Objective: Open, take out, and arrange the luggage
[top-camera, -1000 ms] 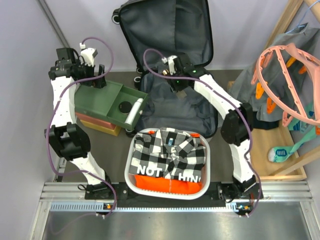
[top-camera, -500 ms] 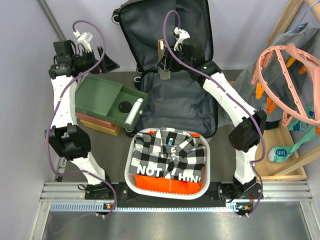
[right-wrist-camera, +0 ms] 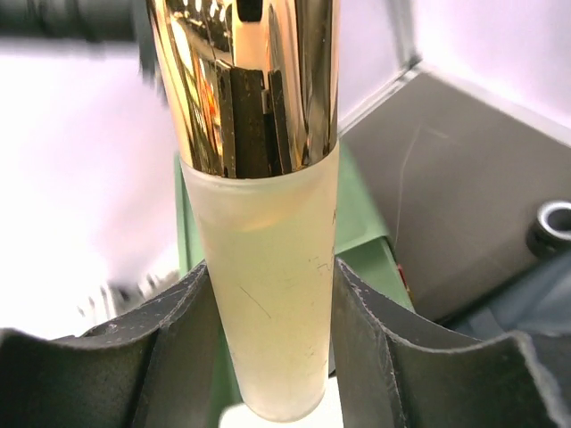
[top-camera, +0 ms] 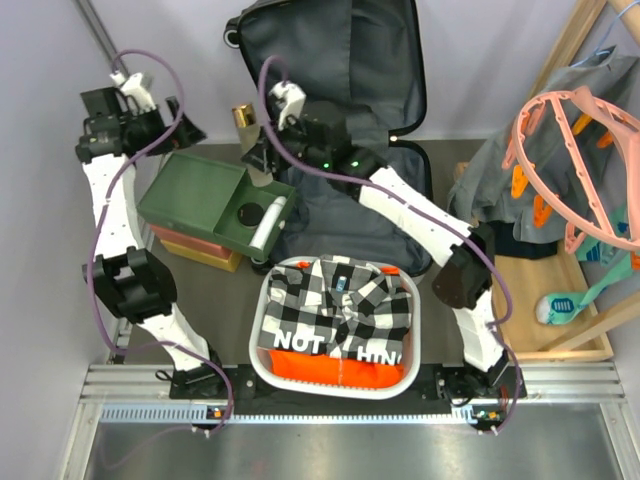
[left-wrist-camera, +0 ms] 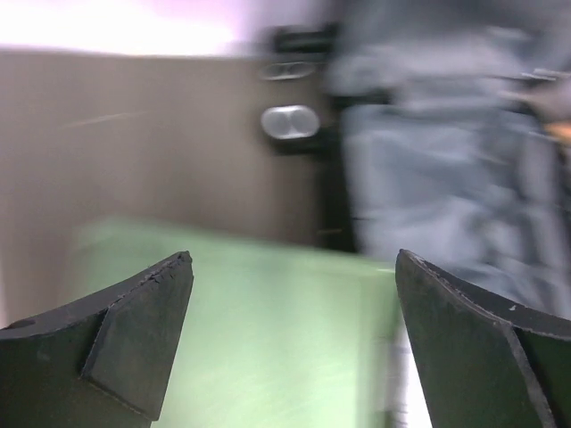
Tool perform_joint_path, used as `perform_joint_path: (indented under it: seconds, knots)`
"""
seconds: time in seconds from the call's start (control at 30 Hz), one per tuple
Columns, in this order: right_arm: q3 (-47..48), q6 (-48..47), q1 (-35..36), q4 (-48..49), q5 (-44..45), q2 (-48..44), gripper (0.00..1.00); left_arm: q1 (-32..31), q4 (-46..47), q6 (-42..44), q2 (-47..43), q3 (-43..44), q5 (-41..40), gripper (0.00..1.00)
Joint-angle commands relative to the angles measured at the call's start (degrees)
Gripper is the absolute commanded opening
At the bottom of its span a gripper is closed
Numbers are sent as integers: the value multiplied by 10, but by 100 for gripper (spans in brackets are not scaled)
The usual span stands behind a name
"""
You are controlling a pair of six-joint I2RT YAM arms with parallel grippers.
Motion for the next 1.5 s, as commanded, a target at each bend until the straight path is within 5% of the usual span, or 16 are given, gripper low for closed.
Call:
perform_joint_path:
  seconds: [0.0, 0.27, 0.7, 1.13, 1.47]
  knots:
    - [45, -148, 11, 77, -58, 14, 0, 51, -41, 96, -50, -15, -138, 99]
    - [-41, -398, 12, 126, -171, 2, 0, 66, -33, 165, -92, -111, -184, 99]
    - [-44, -711, 24, 86, -322, 42, 0, 66, -59, 208, -74, -92, -176, 99]
    - [-52, -984, 56, 10, -181, 55, 0, 65, -63, 214, -73, -88, -165, 99]
    - [-85, -1025, 63, 94, -111, 70, 9, 66, -68, 222, -67, -81, -161, 99]
